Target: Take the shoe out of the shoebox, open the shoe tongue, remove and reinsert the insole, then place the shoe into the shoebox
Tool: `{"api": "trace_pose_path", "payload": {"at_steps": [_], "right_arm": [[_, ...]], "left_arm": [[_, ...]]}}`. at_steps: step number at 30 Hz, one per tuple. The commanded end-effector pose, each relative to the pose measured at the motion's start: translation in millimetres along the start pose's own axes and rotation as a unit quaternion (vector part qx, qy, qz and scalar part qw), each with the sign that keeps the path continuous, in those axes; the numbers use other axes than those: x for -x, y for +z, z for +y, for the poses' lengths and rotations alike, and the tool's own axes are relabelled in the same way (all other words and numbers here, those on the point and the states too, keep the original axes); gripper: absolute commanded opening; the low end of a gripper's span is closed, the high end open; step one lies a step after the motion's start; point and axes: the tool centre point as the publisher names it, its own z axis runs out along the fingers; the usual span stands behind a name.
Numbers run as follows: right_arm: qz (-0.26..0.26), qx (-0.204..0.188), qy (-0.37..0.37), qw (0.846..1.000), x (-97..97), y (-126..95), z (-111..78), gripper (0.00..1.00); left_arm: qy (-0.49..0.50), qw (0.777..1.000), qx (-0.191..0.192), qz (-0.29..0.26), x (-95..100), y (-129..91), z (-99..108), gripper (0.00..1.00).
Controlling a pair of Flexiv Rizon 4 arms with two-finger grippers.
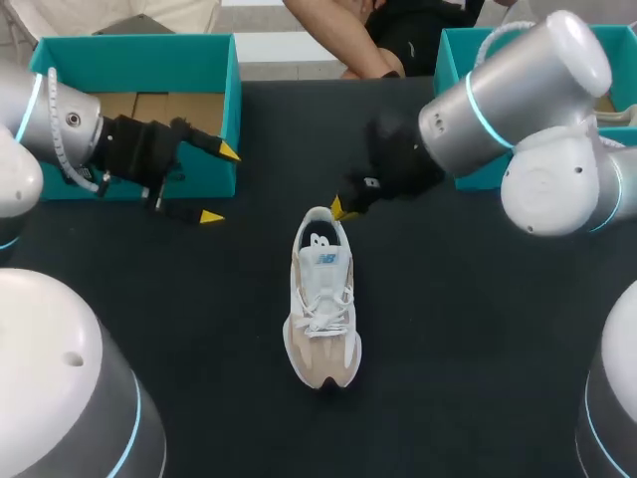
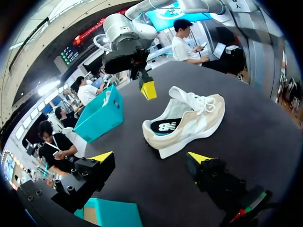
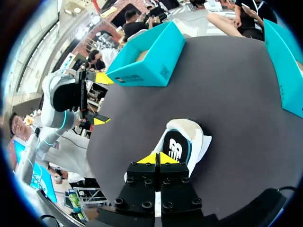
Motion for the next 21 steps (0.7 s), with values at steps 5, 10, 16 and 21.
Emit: {"api": "trace_pose_path", "payload": {"at_steps": [5,10,16,21], "right_arm": [[-0.179,-0.025,0.017,0.983,-6.8,10.9,-1.6,0.0],[-0.179,-0.025,0.017,0.983,-6.8,10.9,-1.6,0.0],[-0.179,-0.025,0.017,0.983,-6.8,10.9,-1.6,0.0],[-0.212,-0.004,0.08,0.974,2.9,16.2,0.8,0.0]], "left_arm": [[-0.032,0.999,0.0,-0.012,3.4,-26.3,11.9,1.0],[-0.032,0.999,0.0,-0.012,3.4,-26.3,11.9,1.0],[-0.032,0.999,0.0,-0.012,3.4,-26.3,11.9,1.0],[-0.032,0.999,0.0,-0.012,3.4,-26.3,11.9,1.0]]}}
